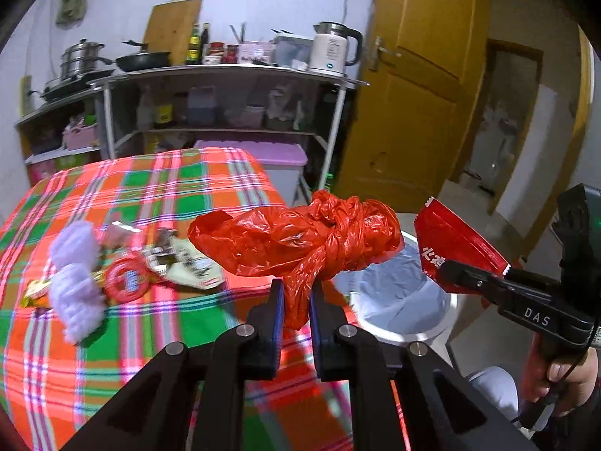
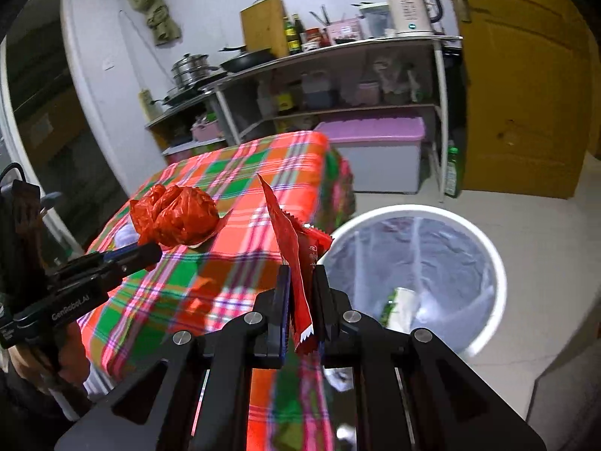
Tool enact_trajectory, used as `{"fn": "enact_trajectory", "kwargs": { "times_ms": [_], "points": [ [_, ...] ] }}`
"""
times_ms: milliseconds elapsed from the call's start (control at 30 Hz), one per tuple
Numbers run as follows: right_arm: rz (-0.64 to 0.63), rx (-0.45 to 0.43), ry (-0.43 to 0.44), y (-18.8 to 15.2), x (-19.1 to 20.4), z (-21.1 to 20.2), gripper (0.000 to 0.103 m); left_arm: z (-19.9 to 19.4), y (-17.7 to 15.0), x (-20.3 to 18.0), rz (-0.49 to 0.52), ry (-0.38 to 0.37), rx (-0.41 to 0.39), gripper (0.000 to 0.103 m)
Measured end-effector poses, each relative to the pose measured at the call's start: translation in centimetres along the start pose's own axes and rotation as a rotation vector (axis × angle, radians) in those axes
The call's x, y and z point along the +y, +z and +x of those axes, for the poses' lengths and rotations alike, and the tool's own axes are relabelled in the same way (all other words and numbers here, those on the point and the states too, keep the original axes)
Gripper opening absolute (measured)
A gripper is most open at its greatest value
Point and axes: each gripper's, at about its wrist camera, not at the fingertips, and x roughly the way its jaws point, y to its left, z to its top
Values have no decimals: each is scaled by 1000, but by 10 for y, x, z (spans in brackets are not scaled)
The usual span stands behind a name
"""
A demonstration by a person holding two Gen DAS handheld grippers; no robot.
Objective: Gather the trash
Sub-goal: 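Carry the red bag and red wrapper over the bin and release both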
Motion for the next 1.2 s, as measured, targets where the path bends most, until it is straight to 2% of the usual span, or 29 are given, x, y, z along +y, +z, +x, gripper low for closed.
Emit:
{"fn": "enact_trajectory", "kwargs": {
  "times_ms": [367, 733, 967, 1067, 1100, 1200],
  "points": [
    [74, 12, -59, -3, -46, 4, 11, 48, 9, -36, 54, -60, 59, 12],
    [144, 97, -91, -17, -86, 34, 11, 102, 3, -65, 113, -106, 161, 13],
    [174, 126, -139, -23, -103, 44, 13, 125, -1, -71, 113, -117, 212, 15],
    [186, 127, -148, -23, -108, 46, 16, 131, -1, -71, 104, -128, 232, 24],
    [188, 126, -150, -24, -109, 46, 21, 132, -1, -71, 100, -131, 235, 28],
    [194, 118, -148, -23, -110, 44, 36, 131, -1, -72, 96, -135, 231, 29]
  ]
}}
